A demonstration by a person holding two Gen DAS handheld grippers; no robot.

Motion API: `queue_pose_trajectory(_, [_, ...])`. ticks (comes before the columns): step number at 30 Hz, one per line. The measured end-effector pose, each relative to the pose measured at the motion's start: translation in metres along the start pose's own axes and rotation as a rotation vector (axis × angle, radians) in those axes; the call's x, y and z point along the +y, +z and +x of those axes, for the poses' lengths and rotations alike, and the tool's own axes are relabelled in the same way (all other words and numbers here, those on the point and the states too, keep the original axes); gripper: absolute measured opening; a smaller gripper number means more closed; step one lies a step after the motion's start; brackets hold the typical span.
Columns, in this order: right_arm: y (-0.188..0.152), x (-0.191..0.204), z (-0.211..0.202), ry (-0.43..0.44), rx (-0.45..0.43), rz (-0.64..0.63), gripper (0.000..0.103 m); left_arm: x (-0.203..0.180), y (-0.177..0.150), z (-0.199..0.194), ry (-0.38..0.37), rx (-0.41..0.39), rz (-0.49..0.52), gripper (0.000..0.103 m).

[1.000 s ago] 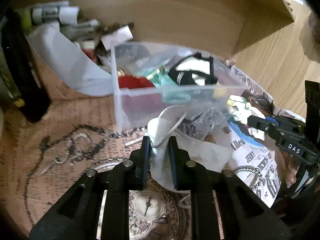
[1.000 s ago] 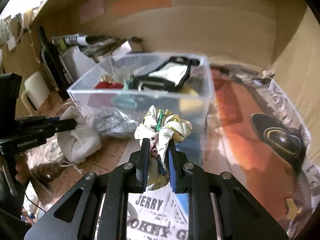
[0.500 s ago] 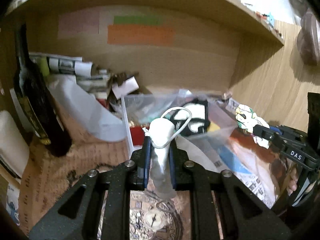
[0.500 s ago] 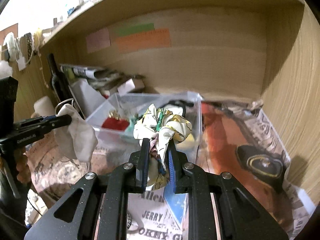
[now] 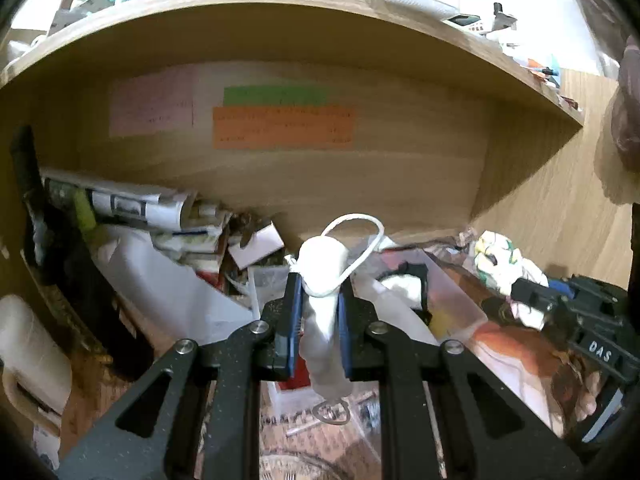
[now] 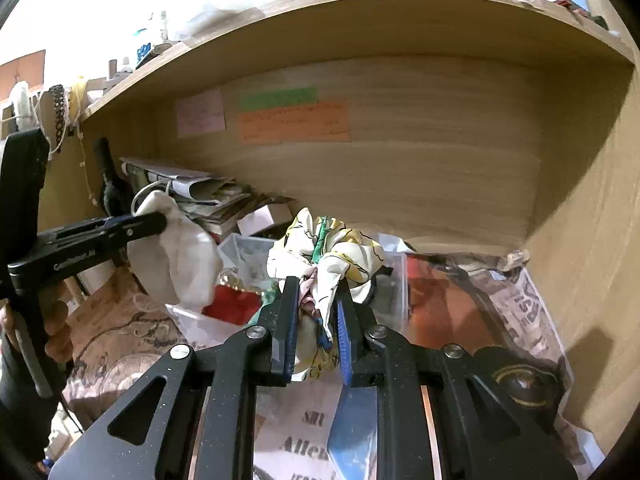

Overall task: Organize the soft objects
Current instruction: 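Carry the white and floral cloths into the clear box and open both tools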

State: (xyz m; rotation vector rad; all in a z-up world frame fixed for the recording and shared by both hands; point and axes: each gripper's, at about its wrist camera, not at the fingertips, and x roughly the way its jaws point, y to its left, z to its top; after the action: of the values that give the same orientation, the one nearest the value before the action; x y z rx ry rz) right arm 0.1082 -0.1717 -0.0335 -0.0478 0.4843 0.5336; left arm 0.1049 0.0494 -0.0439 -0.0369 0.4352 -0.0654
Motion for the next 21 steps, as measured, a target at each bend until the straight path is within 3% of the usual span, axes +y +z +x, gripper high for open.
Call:
queue_pose_trajectory(5, [0.005, -0.001, 0.023, -0.004, 0.025, 0.0, 0.015, -0.003, 0.007, 0.021, 0.01, 0.016, 0.014, 0.016])
queue_pose_trajectory(21, [-0.014, -0.025, 0.095, -0.073, 0.206, 0.01, 0.017, 0.008, -0.018, 0.098, 0.05, 0.199, 0.01, 0.016])
